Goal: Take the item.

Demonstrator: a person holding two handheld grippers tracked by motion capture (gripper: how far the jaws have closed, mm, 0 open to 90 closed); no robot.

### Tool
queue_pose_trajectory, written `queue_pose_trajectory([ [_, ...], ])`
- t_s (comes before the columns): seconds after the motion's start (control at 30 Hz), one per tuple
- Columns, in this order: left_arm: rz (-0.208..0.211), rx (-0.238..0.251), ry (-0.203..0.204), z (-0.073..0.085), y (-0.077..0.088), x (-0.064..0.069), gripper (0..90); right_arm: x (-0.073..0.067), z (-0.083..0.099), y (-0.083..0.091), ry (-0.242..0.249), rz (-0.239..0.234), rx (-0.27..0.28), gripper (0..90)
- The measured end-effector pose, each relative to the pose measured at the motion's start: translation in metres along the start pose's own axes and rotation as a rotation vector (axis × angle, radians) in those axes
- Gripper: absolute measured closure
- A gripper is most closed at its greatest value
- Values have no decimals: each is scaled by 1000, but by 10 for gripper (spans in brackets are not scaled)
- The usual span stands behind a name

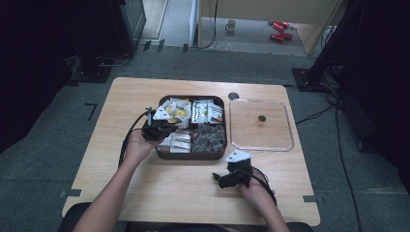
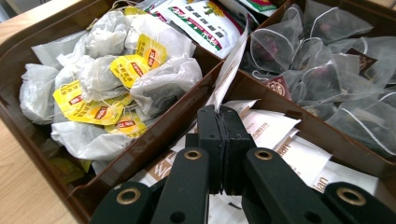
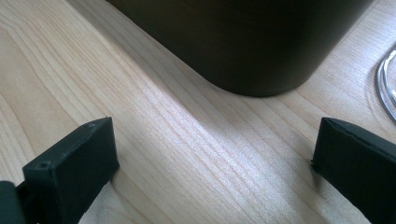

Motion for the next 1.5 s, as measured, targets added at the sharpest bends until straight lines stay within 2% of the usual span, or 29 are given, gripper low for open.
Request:
queue_pose_trajectory([
  [0.13,1,22,10,-4,9,-3,900,0,0,0,0,0,0,0],
  [0.2,11,38,37,-6,15,-5,900,0,0,0,1,-1,0,0],
  [0.33,11,47,50,-8,20,-6,900,0,0,0,3,-5,-1,0],
  [0.53,28,47,124,-10,33,-8,900,0,0,0,5,-8,-1,0],
  [0.7,21,57,134,-11,41,-11,900,0,0,0,6,-9,-2,0],
  [1.2,-30,72,160,-11,65,-30,900,0,0,0,8,-11,-2,0],
  [1.5,-69,85,208,-3,80,-48,900,0,0,0,8,-11,-2,0],
])
Point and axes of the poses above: each handheld gripper's, and its own axes: y roughly backward along the jaws, z roughly out of its underside, x roughly to its right, the point moved 9 cm from there along -y, roughly forward along the jaws, and after that the axes turned 11 degrees about x, right-handed, at the moved point
